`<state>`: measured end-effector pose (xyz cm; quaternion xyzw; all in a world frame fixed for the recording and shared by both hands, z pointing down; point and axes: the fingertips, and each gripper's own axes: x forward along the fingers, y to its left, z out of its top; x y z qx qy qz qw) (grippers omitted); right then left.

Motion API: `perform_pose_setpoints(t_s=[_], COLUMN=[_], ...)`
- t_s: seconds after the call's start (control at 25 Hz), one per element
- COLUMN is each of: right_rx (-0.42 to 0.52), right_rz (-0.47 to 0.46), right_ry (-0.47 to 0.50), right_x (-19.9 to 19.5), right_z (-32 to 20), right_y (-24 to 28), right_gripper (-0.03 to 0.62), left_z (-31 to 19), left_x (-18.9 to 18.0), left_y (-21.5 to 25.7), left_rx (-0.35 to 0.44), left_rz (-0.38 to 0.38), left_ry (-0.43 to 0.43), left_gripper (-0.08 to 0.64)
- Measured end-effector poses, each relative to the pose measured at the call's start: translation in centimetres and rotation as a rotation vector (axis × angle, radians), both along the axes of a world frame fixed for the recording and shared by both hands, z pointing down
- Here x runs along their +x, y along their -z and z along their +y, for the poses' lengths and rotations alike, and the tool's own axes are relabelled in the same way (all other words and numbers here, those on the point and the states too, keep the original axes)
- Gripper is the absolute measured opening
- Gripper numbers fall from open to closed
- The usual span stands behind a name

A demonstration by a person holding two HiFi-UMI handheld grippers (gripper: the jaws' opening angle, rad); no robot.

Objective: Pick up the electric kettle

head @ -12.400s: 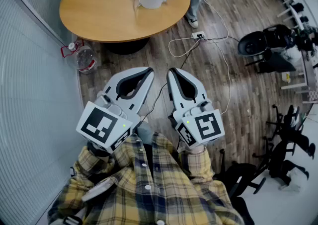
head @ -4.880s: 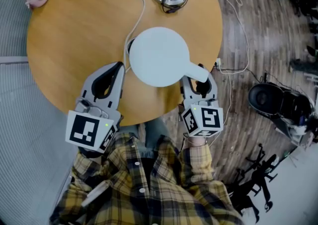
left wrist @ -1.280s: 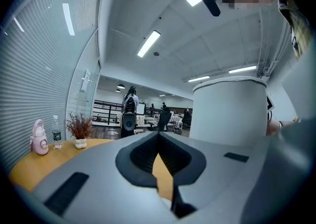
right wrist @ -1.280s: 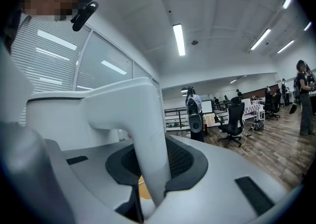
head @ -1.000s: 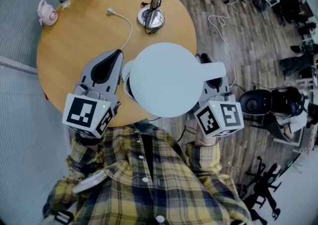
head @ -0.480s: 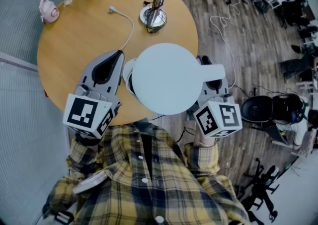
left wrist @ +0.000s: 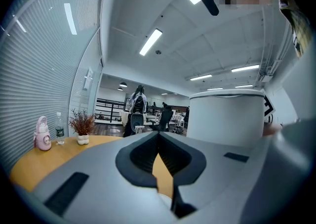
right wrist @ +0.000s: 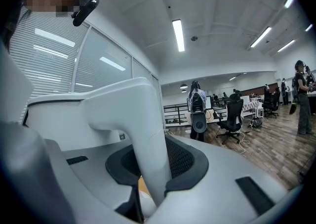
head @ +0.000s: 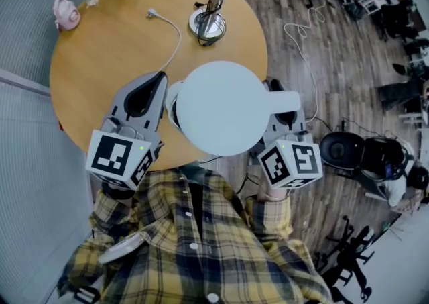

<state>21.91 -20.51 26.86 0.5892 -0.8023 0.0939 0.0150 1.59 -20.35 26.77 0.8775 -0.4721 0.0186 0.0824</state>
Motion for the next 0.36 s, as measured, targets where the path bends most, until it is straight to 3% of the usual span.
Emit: perform_pose_setpoints(t_s=[0.36], right_rx=[0.003], right_rz=[-0.007], right_ry=[-0.010], right_x=[0.30], right_z=[-0.05], right_y=[0.09], right_gripper=[0.097], left_z=[-0.21], left_x=[-0.14], left_y=[-0.10], left_rx=[-0.008], left_rz=[0.000], left_ry=[0.011], left_gripper=[0.003])
